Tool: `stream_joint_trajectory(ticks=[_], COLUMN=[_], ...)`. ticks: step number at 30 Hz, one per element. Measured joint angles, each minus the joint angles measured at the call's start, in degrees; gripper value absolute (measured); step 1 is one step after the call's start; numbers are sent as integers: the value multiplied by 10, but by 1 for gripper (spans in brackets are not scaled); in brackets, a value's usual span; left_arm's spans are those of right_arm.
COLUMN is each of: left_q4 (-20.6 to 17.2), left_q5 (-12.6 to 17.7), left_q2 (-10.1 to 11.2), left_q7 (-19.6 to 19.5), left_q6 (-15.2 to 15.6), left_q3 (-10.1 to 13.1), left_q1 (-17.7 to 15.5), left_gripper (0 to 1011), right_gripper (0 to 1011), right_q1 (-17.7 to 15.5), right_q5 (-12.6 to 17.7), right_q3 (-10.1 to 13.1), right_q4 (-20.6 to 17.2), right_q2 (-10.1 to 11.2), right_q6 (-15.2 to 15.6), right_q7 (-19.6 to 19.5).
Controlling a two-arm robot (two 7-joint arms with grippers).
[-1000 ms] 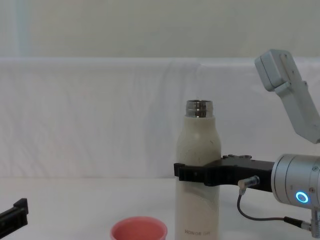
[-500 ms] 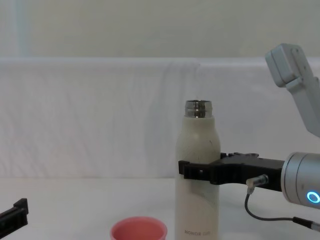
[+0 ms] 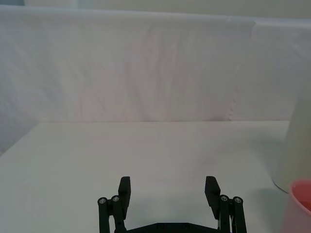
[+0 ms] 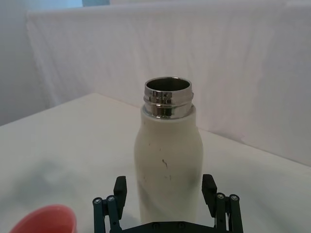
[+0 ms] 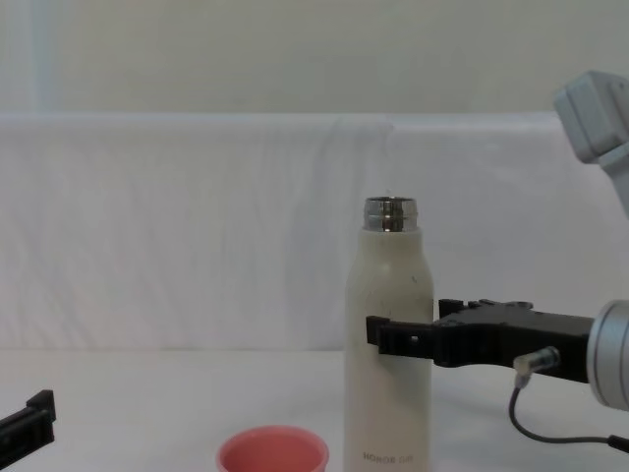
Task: Grasp the thermos with one hand and pour water into the cup lid.
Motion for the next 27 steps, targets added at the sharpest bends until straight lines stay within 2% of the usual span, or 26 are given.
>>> stream_joint_trajectory(ticks=[9, 15, 22, 23, 27], left_q4=[0, 0, 0, 0, 0], left_q5=[0, 0, 0, 0, 0], left_q2=[0, 0, 0, 0, 0], left_q7=[0, 0, 0, 0, 0], left_q6=[0, 0, 0, 0, 0], left_q3=[0, 0, 0, 0, 0], left_q1=[0, 0, 0, 0, 0], left_gripper=[1001, 1001, 1001, 1001, 1001], right_gripper=[1000, 1000, 1000, 1000, 1000], right_q1=[-51, -91, -118, -127, -136], right_q5=[13, 16, 8, 4, 1], right_q3=[15, 23, 21, 19, 17], right_q4=[-56, -89, -98, -96, -86], right_q2=[23, 34, 37, 35, 29], right_q6=[-3, -26, -57, -72, -87], right_q7=[-19, -30, -33, -34, -34])
